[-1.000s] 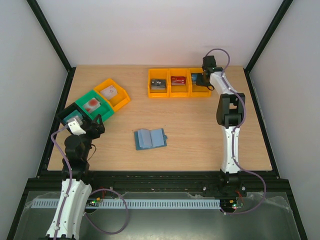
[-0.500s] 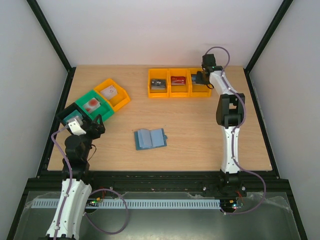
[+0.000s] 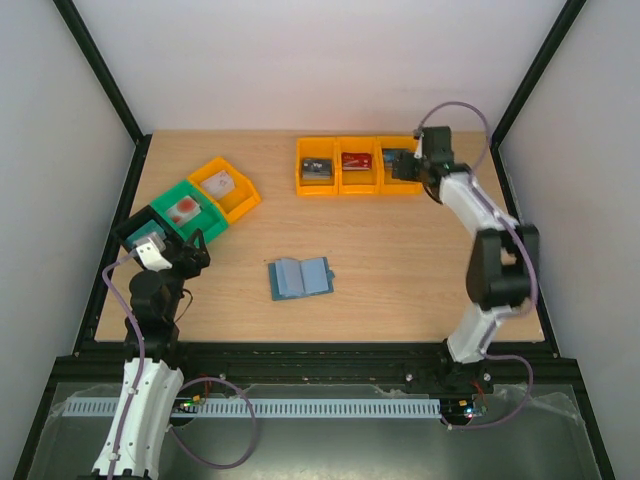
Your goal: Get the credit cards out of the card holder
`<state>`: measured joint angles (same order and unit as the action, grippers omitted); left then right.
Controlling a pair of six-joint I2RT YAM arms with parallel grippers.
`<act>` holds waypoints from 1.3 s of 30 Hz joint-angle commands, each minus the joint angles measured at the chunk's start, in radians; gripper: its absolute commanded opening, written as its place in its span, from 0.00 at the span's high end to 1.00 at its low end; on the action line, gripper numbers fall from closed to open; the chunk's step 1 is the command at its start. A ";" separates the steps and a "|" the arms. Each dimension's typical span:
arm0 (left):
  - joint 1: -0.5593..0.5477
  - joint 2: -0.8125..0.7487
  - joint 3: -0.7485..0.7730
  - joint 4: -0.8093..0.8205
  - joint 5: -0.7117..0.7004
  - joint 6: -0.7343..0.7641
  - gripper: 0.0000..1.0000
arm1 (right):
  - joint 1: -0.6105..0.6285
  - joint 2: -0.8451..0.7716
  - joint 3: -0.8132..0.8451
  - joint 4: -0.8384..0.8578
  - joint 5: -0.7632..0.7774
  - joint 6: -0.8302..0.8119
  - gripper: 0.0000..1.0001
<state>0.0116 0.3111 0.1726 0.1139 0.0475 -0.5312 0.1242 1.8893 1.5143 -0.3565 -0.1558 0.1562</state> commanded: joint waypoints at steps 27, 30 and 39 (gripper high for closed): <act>0.008 0.027 -0.013 0.017 -0.026 -0.003 0.00 | -0.039 -0.635 -1.472 1.694 0.426 0.031 0.01; 0.008 0.024 -0.015 0.017 -0.029 -0.005 0.01 | -0.051 -0.550 -1.411 1.670 0.336 -0.027 0.01; 0.008 0.010 -0.022 0.026 -0.024 -0.016 0.01 | -0.085 -0.356 -1.370 1.807 0.203 -0.055 0.01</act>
<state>0.0128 0.3210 0.1623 0.1139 0.0280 -0.5373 0.0513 1.5295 0.0975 1.3750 0.1211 0.1337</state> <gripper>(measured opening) 0.995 0.986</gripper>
